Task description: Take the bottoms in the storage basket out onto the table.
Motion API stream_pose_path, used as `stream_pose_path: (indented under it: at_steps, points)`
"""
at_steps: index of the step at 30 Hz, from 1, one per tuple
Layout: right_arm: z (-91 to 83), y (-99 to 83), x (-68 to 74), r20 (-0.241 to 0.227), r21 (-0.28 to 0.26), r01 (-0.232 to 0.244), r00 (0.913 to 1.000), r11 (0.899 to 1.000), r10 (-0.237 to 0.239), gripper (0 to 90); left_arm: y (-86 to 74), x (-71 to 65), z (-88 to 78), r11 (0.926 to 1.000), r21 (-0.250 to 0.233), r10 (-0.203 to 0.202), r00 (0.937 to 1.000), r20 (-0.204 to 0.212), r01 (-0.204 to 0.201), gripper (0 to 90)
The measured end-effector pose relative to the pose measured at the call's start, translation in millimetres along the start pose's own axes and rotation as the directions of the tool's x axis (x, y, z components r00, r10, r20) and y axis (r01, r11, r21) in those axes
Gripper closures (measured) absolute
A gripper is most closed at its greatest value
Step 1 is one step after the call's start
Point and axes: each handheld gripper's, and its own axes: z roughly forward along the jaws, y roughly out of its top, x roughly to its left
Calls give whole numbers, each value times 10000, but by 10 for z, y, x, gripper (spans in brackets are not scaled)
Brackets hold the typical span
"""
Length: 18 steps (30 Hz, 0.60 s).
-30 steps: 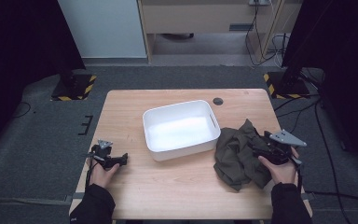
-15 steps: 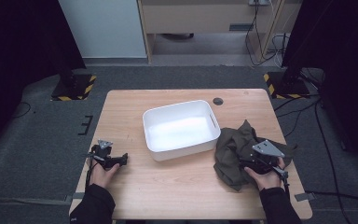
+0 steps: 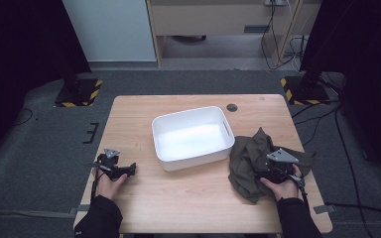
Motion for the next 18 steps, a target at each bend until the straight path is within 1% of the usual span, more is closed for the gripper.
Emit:
stream_pose_path:
  at_steps: [3, 6, 8, 10, 11, 13, 15, 16, 18]
  points:
    - [37, 2, -78, -17, 92, 324, 9995, 9994, -324, 67, 0, 1, 0, 10000, -4, -2, 10000, 4, 2, 0]
    - [46, 2, -150, -79, 71, 309, 9995, 9995, -309, 67, -1, 3, -1, 10000, -18, -17, 10000, 28, 17, 0]
    - [28, 9, -168, -221, -31, 138, 9997, 9999, -139, 67, -3, 4, -5, 10000, -57, -34, 10000, 7, 34, 0]
    - [-11, 26, -182, -227, -191, -107, 9997, 9998, 103, 70, -5, 10, -12, 9999, -132, -59, 10000, 16, 59, 23]
    - [-34, 38, -193, -221, -288, -196, 9996, 9994, 190, 69, -5, 15, -21, 9998, -185, -95, 9999, 55, 96, 39]
    - [-80, 63, -204, -215, -537, -478, 9987, 9974, 467, 76, 1, 24, -48, 9991, -241, -332, 9992, 225, 337, 99]
    - [-126, 90, -217, -52, -801, -476, 9989, 9956, 473, 77, 19, 29, -79, 9985, -131, -536, 9979, 366, 541, 159]
    - [-147, 105, -221, 7, -963, -504, 9987, 9941, 507, 78, 26, 28, -93, 9985, -113, -530, 9980, 339, 534, 193]
    - [-182, 135, -231, 39, -1210, -594, 9982, 9909, 603, 83, 50, 28, -127, 9983, -328, -459, 9982, 395, 472, 219]
